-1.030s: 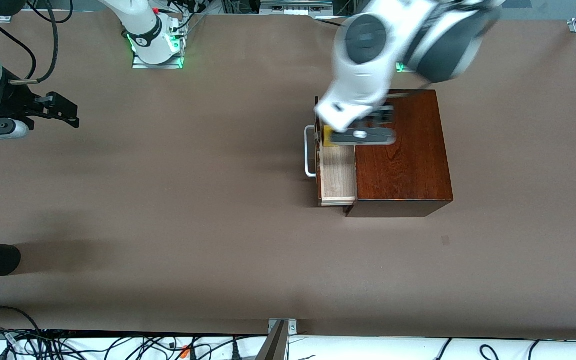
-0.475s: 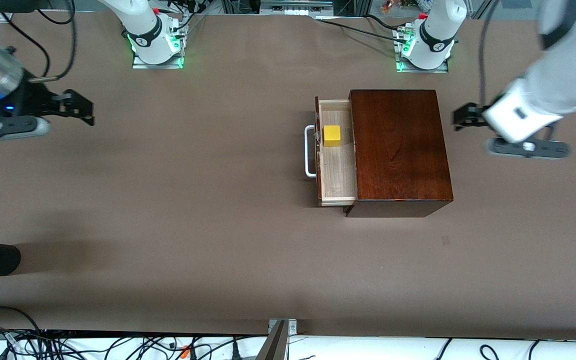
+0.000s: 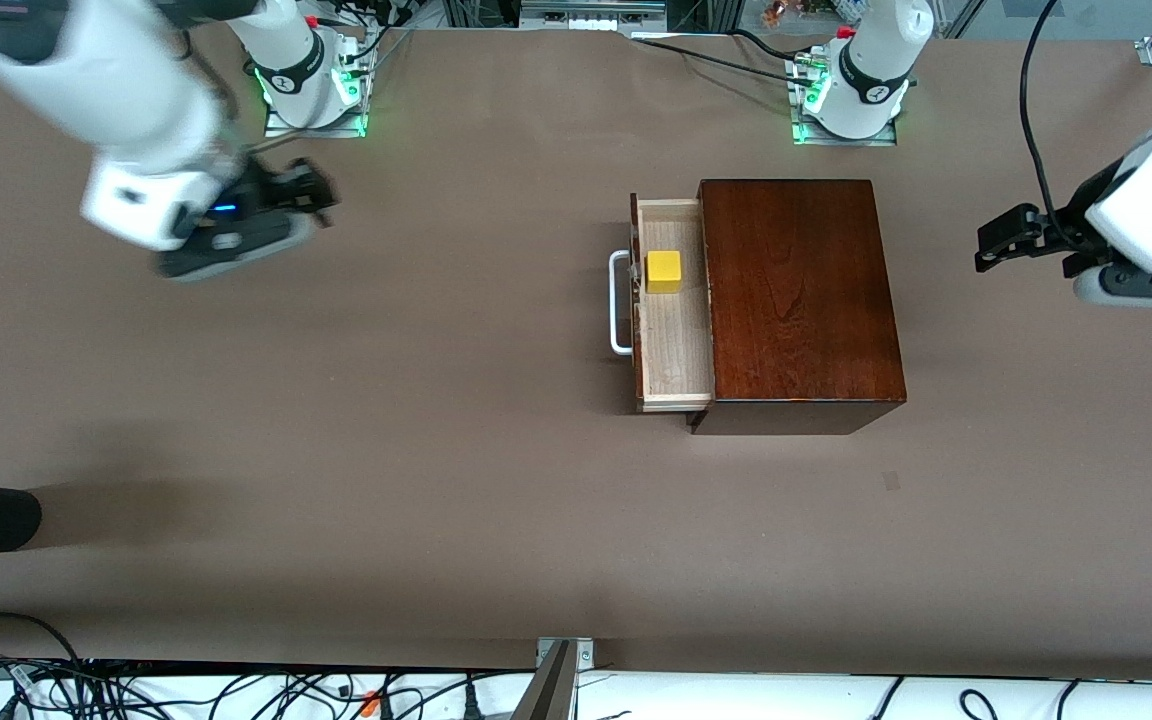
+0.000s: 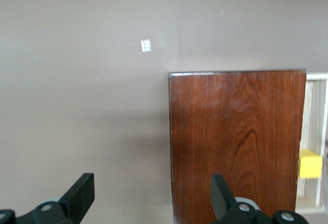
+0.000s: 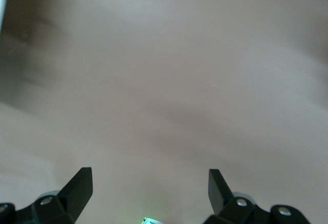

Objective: Open drawer, take yellow block, close drawer
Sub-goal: 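Move the right gripper over the yellow cube in the drawer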

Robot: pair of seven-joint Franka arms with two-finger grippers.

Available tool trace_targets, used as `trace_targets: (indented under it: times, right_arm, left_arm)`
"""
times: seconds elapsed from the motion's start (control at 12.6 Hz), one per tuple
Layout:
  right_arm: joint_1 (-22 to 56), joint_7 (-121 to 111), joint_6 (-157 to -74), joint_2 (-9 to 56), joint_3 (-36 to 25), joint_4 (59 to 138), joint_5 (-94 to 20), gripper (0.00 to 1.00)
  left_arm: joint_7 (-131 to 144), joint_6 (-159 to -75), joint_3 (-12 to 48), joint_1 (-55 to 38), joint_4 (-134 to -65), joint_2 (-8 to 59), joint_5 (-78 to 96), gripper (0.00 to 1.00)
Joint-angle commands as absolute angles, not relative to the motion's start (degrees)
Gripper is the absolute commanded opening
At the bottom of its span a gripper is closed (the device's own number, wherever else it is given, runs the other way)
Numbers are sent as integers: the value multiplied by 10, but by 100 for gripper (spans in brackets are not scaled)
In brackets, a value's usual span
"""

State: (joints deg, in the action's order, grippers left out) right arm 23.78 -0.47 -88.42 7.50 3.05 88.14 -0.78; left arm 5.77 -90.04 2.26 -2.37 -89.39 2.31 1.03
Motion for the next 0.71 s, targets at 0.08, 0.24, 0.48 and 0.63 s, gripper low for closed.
trace_targets:
  times: [0.08,0.24,0.48,0.63]
  right_arm:
    - [370,-13,-947,111,28,868,-10,100]
    - [436,-35,-1017,165,29,841,-5,100]
    - [524,-61,-1086,269,29,752,50,100]
    - [543,-84,-1113,330,29,698,54,100]
  left_arm:
    - [75,-936,23,-15,-1024,-84,-2,100]
    - [73,-916,22,-11,-1008,-76,-3,100]
    - [40,-915,22,-10,-1003,-75,-4,100]
    - [26,-915,22,-7,-1001,-75,-4,100]
